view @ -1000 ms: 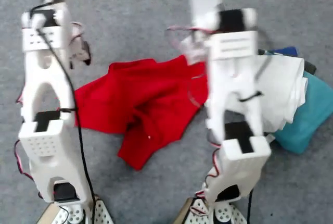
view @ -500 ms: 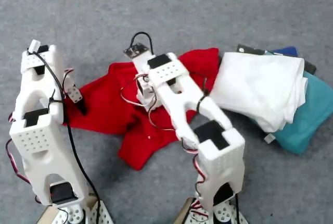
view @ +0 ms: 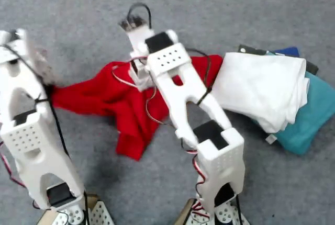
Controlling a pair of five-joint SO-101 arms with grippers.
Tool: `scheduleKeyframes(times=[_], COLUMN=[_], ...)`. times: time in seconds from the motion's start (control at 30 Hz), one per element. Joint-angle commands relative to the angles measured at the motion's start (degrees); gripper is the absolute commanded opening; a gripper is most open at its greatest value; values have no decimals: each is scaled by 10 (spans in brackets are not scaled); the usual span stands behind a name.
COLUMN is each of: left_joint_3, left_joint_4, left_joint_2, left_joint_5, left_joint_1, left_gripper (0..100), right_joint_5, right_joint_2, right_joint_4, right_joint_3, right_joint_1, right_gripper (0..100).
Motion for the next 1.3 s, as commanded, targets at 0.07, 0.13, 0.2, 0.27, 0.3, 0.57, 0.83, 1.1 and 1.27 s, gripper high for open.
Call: scheduleKeyframes(times=[0.07, 0.13, 0.2, 0.27, 0.3, 0.57, 0.83, 1.1, 1.27], left_joint_3=[-182, -226, -262, -271, -263, 88, 392, 485, 474], left_joint_4=[6, 6, 6, 7, 7, 7, 6, 5, 5], left_joint_2=[-108, -130, -149, -167, -178, -292, -440, -596, -644], left_joint_5=[22, 34, 45, 43, 42, -112, -302, -491, -531], left_joint_1=[-58, -84, -117, -153, -172, -262, -266, -362, -430], left_gripper=[29, 29, 29, 29, 29, 29, 29, 29, 54], right_joint_5=[-6, -21, -52, -66, -66, -54, 42, 44, -91], right_joint_2=[-7, -7, -7, -7, -8, -87, -232, -196, -58], right_joint_4=[-14, -25, -6, 39, 72, 113, 113, 61, -1], right_joint_3=[-227, -294, -355, -393, -400, -172, 205, 186, 30], right_joint_1=[-40, -50, -52, -52, -53, -23, -55, -39, -44], right_gripper=[14, 13, 13, 13, 13, 13, 13, 104, 382])
